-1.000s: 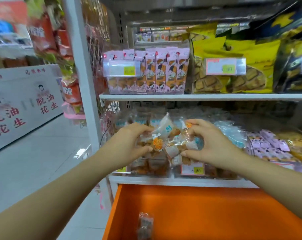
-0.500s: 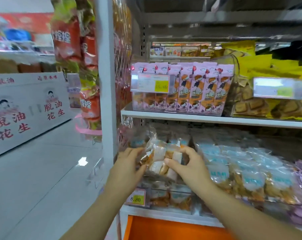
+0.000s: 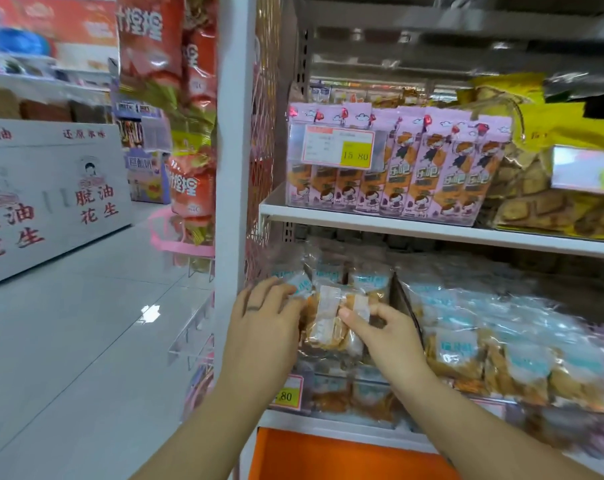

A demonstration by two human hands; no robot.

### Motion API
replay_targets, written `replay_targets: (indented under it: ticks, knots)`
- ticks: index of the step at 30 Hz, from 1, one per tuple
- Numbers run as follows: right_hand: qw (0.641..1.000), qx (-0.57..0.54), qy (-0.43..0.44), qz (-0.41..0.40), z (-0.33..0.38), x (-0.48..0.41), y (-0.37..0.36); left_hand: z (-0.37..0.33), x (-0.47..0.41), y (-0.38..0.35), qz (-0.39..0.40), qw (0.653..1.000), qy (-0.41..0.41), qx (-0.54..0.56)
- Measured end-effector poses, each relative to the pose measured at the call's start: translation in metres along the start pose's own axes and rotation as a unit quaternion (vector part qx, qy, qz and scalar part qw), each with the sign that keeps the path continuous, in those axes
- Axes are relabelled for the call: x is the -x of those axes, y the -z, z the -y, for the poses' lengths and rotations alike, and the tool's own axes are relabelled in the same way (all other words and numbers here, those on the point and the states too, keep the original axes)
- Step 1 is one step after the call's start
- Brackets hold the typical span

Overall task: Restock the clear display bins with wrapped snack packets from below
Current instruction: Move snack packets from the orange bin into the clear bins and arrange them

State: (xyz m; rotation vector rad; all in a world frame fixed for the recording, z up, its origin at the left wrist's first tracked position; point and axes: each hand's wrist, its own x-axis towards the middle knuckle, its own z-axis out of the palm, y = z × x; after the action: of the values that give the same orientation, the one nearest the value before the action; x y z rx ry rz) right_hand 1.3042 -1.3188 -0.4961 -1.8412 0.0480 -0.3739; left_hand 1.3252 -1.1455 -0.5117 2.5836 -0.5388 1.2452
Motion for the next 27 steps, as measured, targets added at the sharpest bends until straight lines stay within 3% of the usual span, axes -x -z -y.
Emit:
replay_targets:
  ticks: [2, 5, 9, 14, 17, 19, 24, 27]
  knots:
    - [1.0, 0.007, 0.009, 0.004, 0.001, 0.001, 0.001, -0.01, 0.0, 0.015, 0.043, 0.995, 0.052, 0.076]
    - [0.999, 0.022, 0.028, 0.013, 0.004, 0.008, 0.001, -0.029, 0.003, 0.023, 0.145, 0.951, 0.163, 0.218]
    - [0.994, 0.064, 0.081, 0.019, 0.009, 0.013, 0.006, -0.036, 0.0, 0.02, 0.18, 0.897, 0.229, 0.333]
    - [0.989, 0.101, 0.04, 0.096, 0.019, 0.004, 0.021, -0.033, -0.004, 0.025, 0.202, 0.754, 0.302, 0.547]
    - [0.975, -0.139, -0.098, 0.14, 0.025, 0.002, 0.024, -0.033, -0.006, 0.029, 0.197, 0.676, 0.366, 0.609]
    - [0.954, -0.225, -0.13, 0.147, 0.026, 0.0, 0.027, -0.032, -0.008, 0.032, 0.19, 0.615, 0.392, 0.657]
    - [0.959, -0.181, -0.096, 0.197, 0.029, -0.001, 0.026, -0.028, -0.011, 0.035, 0.17, 0.486, 0.402, 0.757]
    - [0.955, -0.181, -0.104, 0.21, 0.033, -0.006, 0.033, -0.024, -0.011, 0.037, 0.172, 0.44, 0.386, 0.792]
